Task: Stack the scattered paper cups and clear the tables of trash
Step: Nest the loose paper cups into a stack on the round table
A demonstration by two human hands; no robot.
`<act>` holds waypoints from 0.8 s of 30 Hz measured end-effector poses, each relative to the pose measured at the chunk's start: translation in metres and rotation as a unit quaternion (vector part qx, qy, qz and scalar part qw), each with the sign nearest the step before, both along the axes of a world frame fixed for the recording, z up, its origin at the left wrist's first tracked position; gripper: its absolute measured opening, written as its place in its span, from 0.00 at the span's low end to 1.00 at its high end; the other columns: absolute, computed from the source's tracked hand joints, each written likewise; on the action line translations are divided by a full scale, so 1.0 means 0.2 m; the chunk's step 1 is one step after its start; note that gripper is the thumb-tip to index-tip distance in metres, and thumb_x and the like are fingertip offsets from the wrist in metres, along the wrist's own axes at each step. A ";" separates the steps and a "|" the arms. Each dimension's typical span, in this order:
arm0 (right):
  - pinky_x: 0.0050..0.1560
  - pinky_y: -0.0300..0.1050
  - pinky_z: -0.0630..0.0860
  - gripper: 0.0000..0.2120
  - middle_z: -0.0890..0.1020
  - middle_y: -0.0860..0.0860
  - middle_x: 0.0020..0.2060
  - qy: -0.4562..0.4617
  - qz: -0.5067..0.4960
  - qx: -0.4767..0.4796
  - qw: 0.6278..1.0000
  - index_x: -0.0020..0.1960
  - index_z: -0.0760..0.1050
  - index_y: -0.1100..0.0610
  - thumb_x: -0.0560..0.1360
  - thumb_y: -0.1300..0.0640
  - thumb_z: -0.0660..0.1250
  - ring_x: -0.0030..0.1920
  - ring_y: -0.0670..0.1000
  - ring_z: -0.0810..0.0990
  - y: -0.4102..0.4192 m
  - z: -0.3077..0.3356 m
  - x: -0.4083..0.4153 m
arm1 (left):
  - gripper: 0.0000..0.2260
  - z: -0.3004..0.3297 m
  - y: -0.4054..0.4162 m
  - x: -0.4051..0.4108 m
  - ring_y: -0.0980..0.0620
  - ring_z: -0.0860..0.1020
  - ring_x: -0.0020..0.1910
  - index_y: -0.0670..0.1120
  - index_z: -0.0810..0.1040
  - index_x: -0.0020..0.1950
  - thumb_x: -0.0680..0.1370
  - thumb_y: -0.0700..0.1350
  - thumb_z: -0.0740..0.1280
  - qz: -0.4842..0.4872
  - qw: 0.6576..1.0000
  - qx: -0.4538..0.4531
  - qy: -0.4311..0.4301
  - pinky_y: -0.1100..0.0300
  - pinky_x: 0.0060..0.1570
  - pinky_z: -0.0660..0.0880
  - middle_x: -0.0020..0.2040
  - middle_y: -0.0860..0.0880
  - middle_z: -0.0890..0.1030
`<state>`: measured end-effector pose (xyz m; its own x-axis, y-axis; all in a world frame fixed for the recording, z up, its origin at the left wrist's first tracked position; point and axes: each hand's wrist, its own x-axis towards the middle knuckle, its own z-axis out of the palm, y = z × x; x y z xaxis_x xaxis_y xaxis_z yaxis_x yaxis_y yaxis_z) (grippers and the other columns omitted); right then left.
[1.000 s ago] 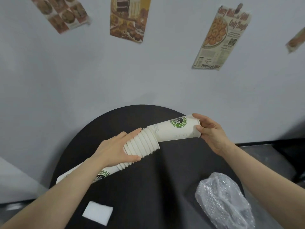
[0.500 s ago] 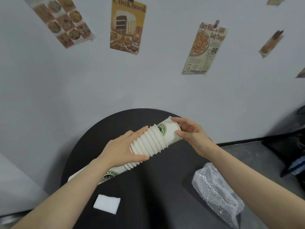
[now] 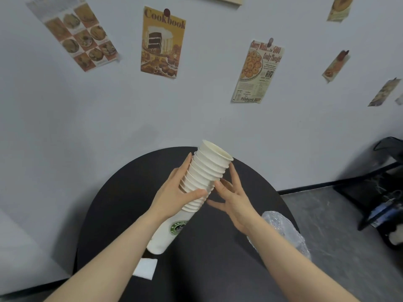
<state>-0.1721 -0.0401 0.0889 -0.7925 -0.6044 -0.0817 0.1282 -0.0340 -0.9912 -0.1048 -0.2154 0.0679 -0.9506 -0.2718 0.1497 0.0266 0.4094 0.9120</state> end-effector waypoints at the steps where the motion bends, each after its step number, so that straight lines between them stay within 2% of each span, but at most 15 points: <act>1: 0.55 0.51 0.80 0.33 0.77 0.47 0.63 0.015 0.005 -0.004 1.000 0.67 0.59 0.28 0.70 0.49 0.72 0.63 0.47 0.77 -0.01 0.01 0.00 | 0.43 0.00 0.01 0.00 0.72 0.67 0.61 0.75 0.48 0.71 0.63 0.69 0.71 -0.011 1.000 0.020 0.005 0.61 0.57 0.68 0.66 0.65 0.67; 3: 0.51 0.45 0.80 0.31 0.80 0.44 0.59 0.048 0.001 -0.004 0.999 0.68 0.61 0.30 0.73 0.51 0.70 0.61 0.45 0.78 -0.03 0.03 0.00 | 0.43 -0.01 0.03 0.00 0.67 0.66 0.67 0.73 0.49 0.72 0.64 0.68 0.72 -0.025 0.998 0.063 0.011 0.56 0.65 0.68 0.68 0.67 0.66; 5: 0.55 0.47 0.79 0.33 0.79 0.46 0.60 0.075 -0.005 0.004 0.997 0.72 0.59 0.34 0.74 0.53 0.69 0.62 0.45 0.77 -0.04 0.03 0.01 | 0.42 -0.02 0.02 0.02 0.60 0.67 0.70 0.73 0.50 0.72 0.66 0.66 0.71 -0.030 0.996 0.088 0.009 0.51 0.69 0.66 0.71 0.66 0.65; 8: 0.64 0.55 0.74 0.33 0.77 0.49 0.63 0.104 -0.004 0.026 0.994 0.74 0.58 0.38 0.74 0.54 0.69 0.64 0.48 0.75 -0.04 0.01 0.05 | 0.37 -0.04 0.01 0.06 0.57 0.70 0.68 0.74 0.51 0.72 0.68 0.65 0.69 -0.038 0.993 0.115 0.001 0.49 0.69 0.67 0.72 0.64 0.66; 13: 0.68 0.61 0.69 0.32 0.73 0.47 0.68 0.098 -0.008 0.046 0.994 0.74 0.58 0.40 0.76 0.55 0.68 0.69 0.51 0.71 -0.05 -0.05 0.13 | 0.35 -0.05 0.01 0.12 0.55 0.71 0.67 0.68 0.51 0.75 0.73 0.63 0.65 -0.054 0.985 0.165 -0.018 0.43 0.66 0.70 0.72 0.61 0.67; 15: 0.69 0.60 0.68 0.32 0.72 0.43 0.69 0.095 -0.008 0.044 0.994 0.74 0.58 0.39 0.76 0.55 0.67 0.69 0.48 0.70 -0.06 -0.07 0.17 | 0.34 -0.04 0.01 0.14 0.56 0.70 0.67 0.69 0.51 0.74 0.73 0.66 0.65 -0.057 0.980 0.190 -0.033 0.44 0.66 0.70 0.71 0.63 0.68; 18: 0.70 0.58 0.68 0.31 0.71 0.37 0.68 0.083 -0.017 0.047 0.995 0.73 0.57 0.35 0.76 0.52 0.66 0.68 0.42 0.70 -0.07 -0.09 0.22 | 0.32 0.00 0.02 0.15 0.63 0.71 0.62 0.73 0.58 0.70 0.68 0.70 0.64 -0.059 0.964 0.252 -0.056 0.49 0.59 0.73 0.60 0.72 0.72; 21: 0.68 0.56 0.70 0.31 0.72 0.35 0.67 0.079 -0.019 0.044 0.996 0.71 0.56 0.31 0.76 0.51 0.67 0.66 0.39 0.72 -0.09 -0.11 0.26 | 0.32 0.00 0.03 0.17 0.64 0.73 0.58 0.70 0.62 0.69 0.66 0.69 0.67 -0.052 0.956 0.284 -0.050 0.51 0.53 0.76 0.58 0.69 0.74; 24: 0.68 0.58 0.70 0.32 0.71 0.38 0.68 0.077 -0.024 0.036 0.996 0.72 0.55 0.32 0.76 0.51 0.66 0.68 0.42 0.71 -0.13 -0.11 0.25 | 0.24 0.01 0.02 0.18 0.67 0.74 0.55 0.74 0.65 0.61 0.66 0.67 0.67 -0.035 0.955 0.293 -0.036 0.60 0.44 0.76 0.56 0.70 0.76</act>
